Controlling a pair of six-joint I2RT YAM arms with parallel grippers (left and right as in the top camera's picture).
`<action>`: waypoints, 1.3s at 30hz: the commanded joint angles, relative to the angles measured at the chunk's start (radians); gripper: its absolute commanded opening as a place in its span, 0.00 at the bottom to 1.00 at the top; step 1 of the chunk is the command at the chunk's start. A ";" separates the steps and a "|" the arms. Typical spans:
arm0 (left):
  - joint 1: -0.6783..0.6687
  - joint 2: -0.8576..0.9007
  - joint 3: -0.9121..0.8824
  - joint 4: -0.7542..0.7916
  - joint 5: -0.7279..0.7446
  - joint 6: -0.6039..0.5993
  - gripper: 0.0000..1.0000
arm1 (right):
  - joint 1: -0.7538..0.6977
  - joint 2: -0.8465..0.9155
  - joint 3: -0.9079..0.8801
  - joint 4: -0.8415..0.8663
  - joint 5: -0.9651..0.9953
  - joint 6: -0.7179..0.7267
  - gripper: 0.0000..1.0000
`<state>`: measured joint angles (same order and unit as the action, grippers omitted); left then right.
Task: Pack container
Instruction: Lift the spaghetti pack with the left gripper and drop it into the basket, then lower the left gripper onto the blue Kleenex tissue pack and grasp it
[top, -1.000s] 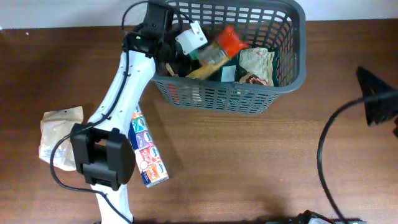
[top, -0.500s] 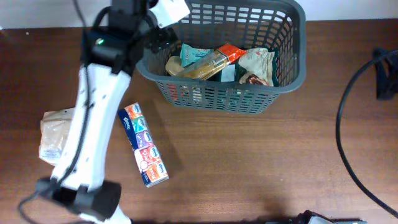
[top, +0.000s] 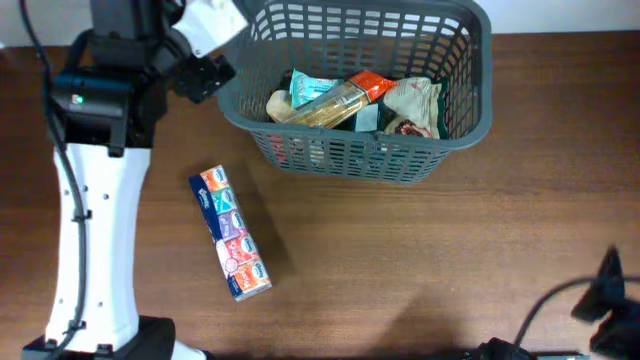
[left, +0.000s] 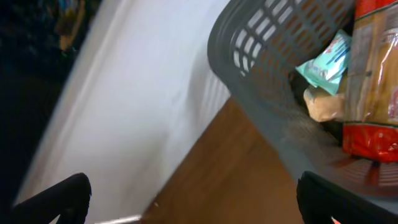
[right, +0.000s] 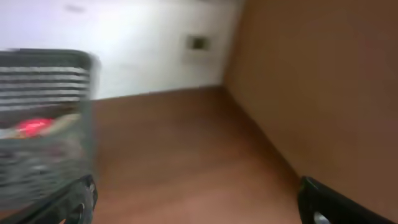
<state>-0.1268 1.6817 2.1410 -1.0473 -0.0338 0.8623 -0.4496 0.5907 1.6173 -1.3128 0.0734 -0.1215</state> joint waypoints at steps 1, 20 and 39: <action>0.079 0.029 -0.064 -0.004 0.135 -0.130 0.99 | -0.002 -0.111 -0.117 0.007 0.351 0.193 0.99; 0.352 0.069 -0.592 -0.027 0.090 -0.975 0.99 | 0.155 -0.357 -0.578 -0.144 1.062 0.524 0.99; -0.111 0.069 -0.807 0.037 0.017 -1.568 0.99 | 0.215 -0.373 -0.632 -0.097 1.052 0.523 0.99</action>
<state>-0.1440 1.7527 1.3422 -1.0210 0.0742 -0.6003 -0.2413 0.2424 0.9909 -1.4120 1.1065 0.3897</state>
